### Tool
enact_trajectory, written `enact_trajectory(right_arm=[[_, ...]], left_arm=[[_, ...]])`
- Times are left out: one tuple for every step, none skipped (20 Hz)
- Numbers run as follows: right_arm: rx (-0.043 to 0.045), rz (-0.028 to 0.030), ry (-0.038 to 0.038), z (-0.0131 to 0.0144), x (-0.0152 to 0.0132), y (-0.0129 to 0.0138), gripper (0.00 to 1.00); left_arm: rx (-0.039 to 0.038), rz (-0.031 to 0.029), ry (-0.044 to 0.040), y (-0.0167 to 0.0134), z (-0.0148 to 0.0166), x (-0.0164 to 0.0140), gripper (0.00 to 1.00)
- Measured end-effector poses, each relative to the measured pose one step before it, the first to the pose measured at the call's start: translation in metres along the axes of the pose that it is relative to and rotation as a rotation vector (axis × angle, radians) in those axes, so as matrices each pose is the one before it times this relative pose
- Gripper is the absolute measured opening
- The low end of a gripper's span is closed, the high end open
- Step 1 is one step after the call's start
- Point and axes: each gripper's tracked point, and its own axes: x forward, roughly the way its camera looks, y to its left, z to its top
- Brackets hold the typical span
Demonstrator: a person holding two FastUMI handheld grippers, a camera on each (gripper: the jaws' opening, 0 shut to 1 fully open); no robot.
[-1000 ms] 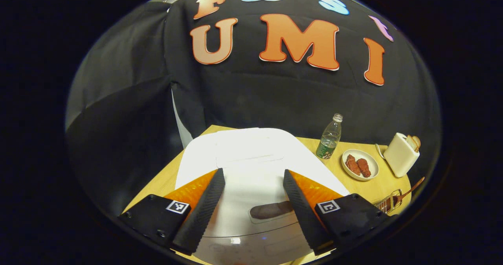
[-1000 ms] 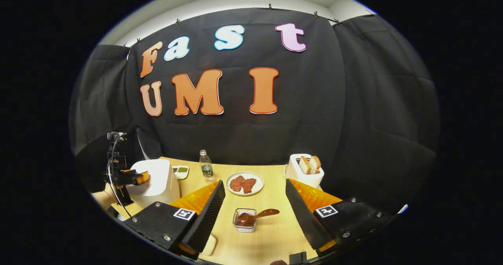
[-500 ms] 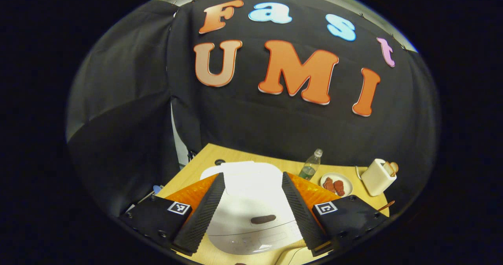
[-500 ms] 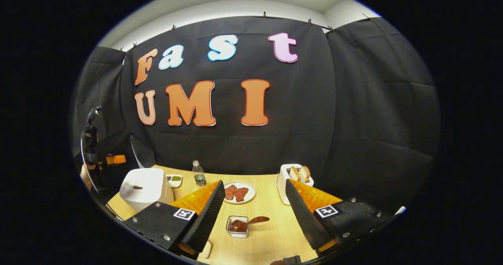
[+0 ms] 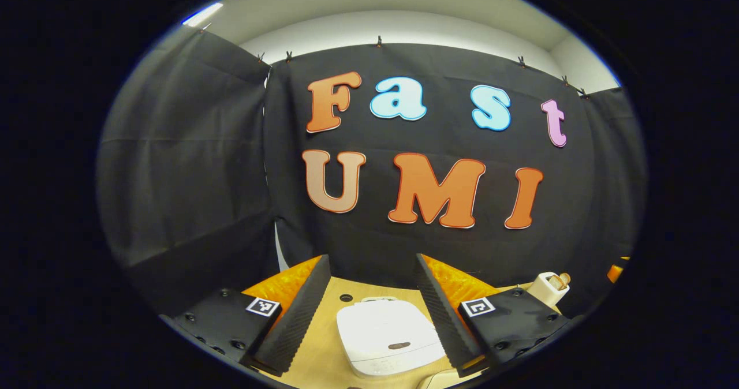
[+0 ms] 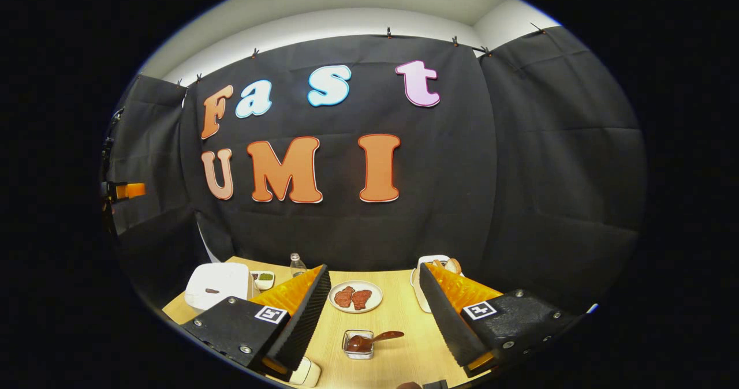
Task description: Close the left gripper, press the button to open the rice cooker; take a wooden spoon from the chopstick holder with the right hand, scoop a spoonful of rice and pour it into the rice cooker, then put the wooden spoon back into the chopstick holder.
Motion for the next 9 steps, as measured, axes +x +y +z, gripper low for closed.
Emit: enact_trajectory(right_arm=[[-0.00164, -0.00054, 0.00089, -0.00011, 0.00023, -0.00015, 0.95], [-0.00034, 0.00352, 0.00353, -0.00097, -0.00027, 0.00192, 1.00], [0.00112, 0.00291, 0.00223, -0.00061, -0.00114, 0.00051, 1.00], [-0.00085, 0.00435, 0.00377, -0.00103, -0.00114, 0.00084, 0.95], [-0.00168, 0.00217, 0.00264, -0.00033, -0.00044, 0.00023, 0.95], [-0.00293, 0.00077, 0.00064, -0.00023, -0.00048, -0.00087, 1.00], [-0.00256, -0.00113, -0.00158, 0.00105, -0.00081, -0.00066, 1.00], [-0.00207, -0.00061, -0.00259, 0.00033, -0.00085, -0.00061, 0.95], [-0.00137, 0.00058, -0.00208, 0.00090, -0.00073, 0.00118, 0.95]], left_arm=[[0.00587, 0.01978, -0.01599, 0.00541, 0.00496, -0.00475, 0.98], [-0.00240, 0.01388, -0.01451, 0.00230, 0.00433, -0.00273, 0.98], [-0.00451, -0.00048, -0.00720, -0.00149, 0.00059, -0.00416, 0.98], [-0.00343, -0.01051, -0.00638, -0.00272, 0.00175, -0.00421, 0.97], [-0.00586, -0.00336, -0.00695, -0.00058, 0.00187, -0.00408, 0.97], [-0.00572, -0.01483, -0.01413, -0.00188, 0.00534, -0.00097, 0.98], [-0.00781, -0.01295, -0.01581, -0.00251, 0.00397, -0.00188, 0.99], [-0.00687, -0.00762, -0.01015, -0.00246, 0.00401, -0.00291, 0.98], [-0.00199, -0.00663, -0.00666, -0.00103, 0.00177, -0.00312, 0.97]])
